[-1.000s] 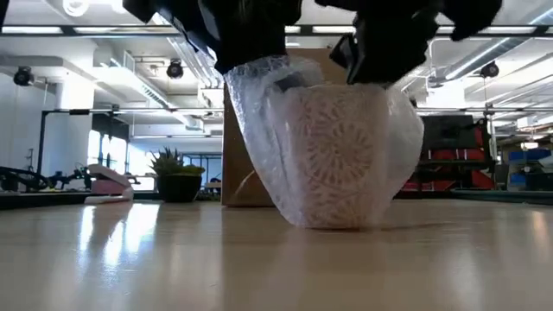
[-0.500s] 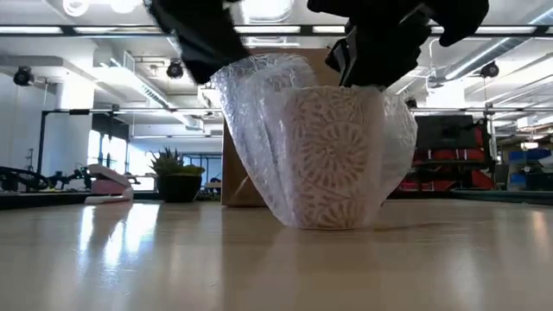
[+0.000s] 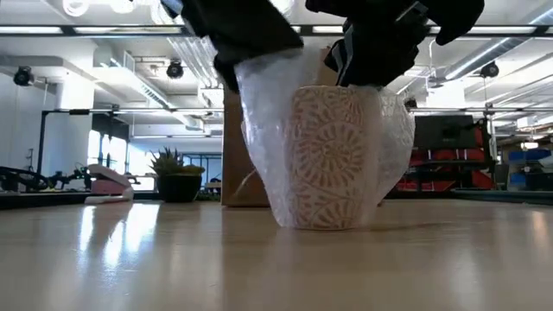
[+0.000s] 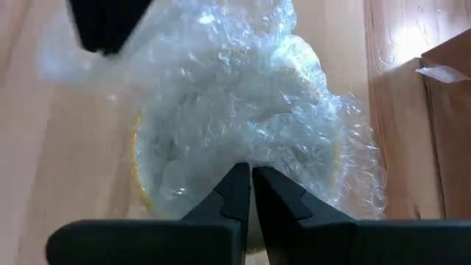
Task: Wrap mug
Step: Wrap the orange patterned mug using the bubble wrap
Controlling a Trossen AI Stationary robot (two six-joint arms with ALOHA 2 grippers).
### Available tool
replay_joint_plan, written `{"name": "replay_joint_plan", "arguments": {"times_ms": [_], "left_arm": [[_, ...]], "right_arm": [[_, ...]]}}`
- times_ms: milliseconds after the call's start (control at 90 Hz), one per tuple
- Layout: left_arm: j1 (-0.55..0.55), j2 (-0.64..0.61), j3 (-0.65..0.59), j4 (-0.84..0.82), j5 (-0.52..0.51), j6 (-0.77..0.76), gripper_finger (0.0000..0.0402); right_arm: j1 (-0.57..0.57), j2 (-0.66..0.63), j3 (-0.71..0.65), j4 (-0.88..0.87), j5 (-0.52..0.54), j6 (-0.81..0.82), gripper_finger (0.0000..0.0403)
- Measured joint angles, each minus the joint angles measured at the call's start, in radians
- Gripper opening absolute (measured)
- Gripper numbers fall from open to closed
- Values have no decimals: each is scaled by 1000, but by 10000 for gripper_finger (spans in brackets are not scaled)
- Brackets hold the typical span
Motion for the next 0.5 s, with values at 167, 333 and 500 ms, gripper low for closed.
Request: {"name": "replay_joint_plan", "arguments": {"times_ms": [167, 333, 500], "left_arm": [[30, 43, -6, -4, -42, 7, 0], [50, 86, -3, 17, -38, -11, 0], [53, 82, -2, 9, -35, -6, 0]], "right_arm": [[1, -1, -2, 2, -2, 0, 8], [2, -8, 16, -31, -7, -14, 8], [11, -20, 82, -56, -14, -36, 8]]}}
